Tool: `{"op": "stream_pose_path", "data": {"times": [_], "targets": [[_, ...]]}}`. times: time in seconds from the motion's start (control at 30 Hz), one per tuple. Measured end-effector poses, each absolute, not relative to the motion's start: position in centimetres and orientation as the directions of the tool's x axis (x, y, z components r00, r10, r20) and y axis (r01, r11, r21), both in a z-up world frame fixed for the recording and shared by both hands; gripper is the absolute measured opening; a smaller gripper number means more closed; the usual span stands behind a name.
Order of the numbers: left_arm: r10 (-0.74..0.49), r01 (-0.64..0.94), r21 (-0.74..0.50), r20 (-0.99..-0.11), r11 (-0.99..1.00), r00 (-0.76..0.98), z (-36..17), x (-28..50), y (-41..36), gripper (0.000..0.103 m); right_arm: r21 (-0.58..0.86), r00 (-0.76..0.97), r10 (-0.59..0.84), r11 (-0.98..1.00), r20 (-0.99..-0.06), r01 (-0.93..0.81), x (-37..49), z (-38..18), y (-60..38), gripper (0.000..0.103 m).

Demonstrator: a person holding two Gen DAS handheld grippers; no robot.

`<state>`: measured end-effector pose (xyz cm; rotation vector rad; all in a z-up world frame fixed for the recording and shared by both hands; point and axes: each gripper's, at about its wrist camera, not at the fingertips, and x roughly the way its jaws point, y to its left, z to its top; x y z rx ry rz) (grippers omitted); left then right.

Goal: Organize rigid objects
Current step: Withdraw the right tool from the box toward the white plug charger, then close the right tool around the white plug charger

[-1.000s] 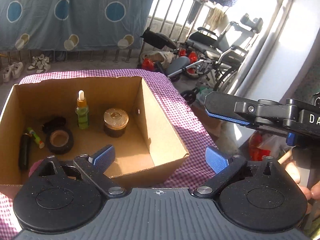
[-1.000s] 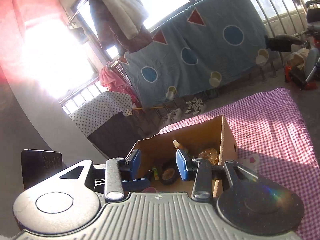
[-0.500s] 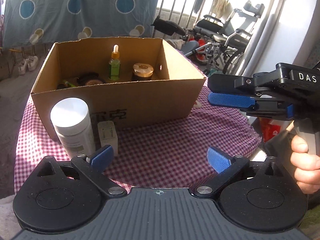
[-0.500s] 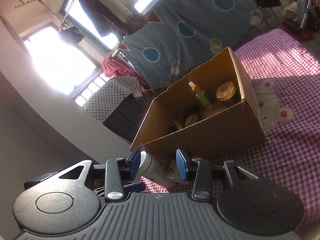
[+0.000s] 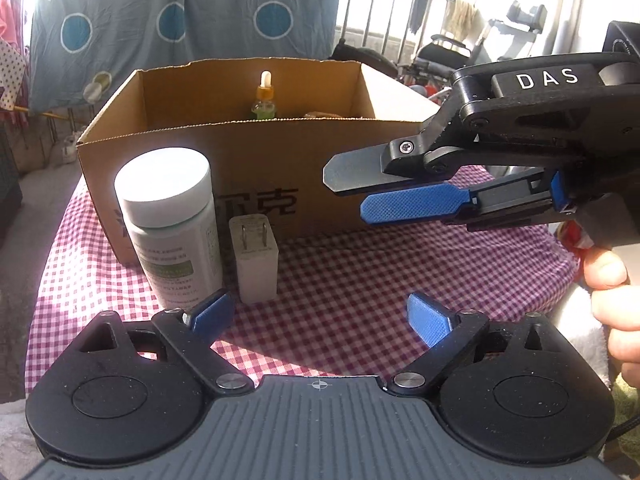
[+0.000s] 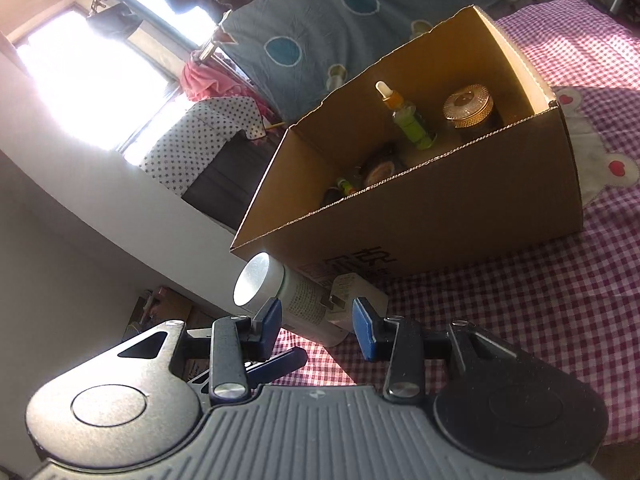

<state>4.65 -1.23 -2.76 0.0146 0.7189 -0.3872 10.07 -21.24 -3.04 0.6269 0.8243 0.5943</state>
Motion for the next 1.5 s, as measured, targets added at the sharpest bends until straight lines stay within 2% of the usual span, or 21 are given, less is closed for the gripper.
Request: {"op": "stream_pose_path", "data": {"times": [0.1, 0.33, 0.63, 0.7, 0.9, 1.2, 1.5], "targets": [[-0.310, 0.338, -0.082, -0.641, 0.937, 0.702, -3.6, 5.2, -1.7, 0.079, 0.715, 0.532, 0.690, 0.668, -0.491, -0.207, 11.6, -4.0, -20.8, 0.042], [-0.218, 0.276, -0.011, -0.646, 0.961, 0.732, -4.8, 6.7, -2.4, 0.068, 0.741, 0.490, 0.703, 0.653, -0.516, -0.157, 14.9, -6.6, -19.9, 0.042], [-0.185, 0.220, -0.030, -0.652, 0.975, 0.735, -5.5, 8.4, -2.6, 0.057, 0.759, 0.447, 0.725, 0.636, -0.524, -0.141, 16.6, -8.5, -18.8, 0.038], [-0.186, 0.214, -0.037, -0.650, 0.976, 0.736, -5.4, 8.7, -2.6, 0.049, 0.756, 0.452, 0.720, 0.640, -0.526, -0.140, 16.5, -8.5, -18.9, 0.037], [-0.236, 0.242, -0.084, -0.654, 0.967, 0.719, -5.2, 8.8, -2.6, 0.037, 0.757, 0.476, 0.704, 0.644, -0.526, -0.115, 15.5, -8.6, -20.3, 0.037], [-0.324, 0.360, -0.087, -0.662, 0.929, 0.676, -5.1, 7.3, -6.0, 0.036, 0.775, 0.548, 0.659, 0.631, -0.514, -0.031, 11.4, -9.1, -24.5, 0.037], [-0.308, 0.387, -0.034, -0.671, 0.921, 0.674, -5.0, 6.1, -8.2, 0.036, 0.803, 0.566, 0.666, 0.596, -0.485, -0.012, 10.1, -9.7, -26.5, 0.038]]}}
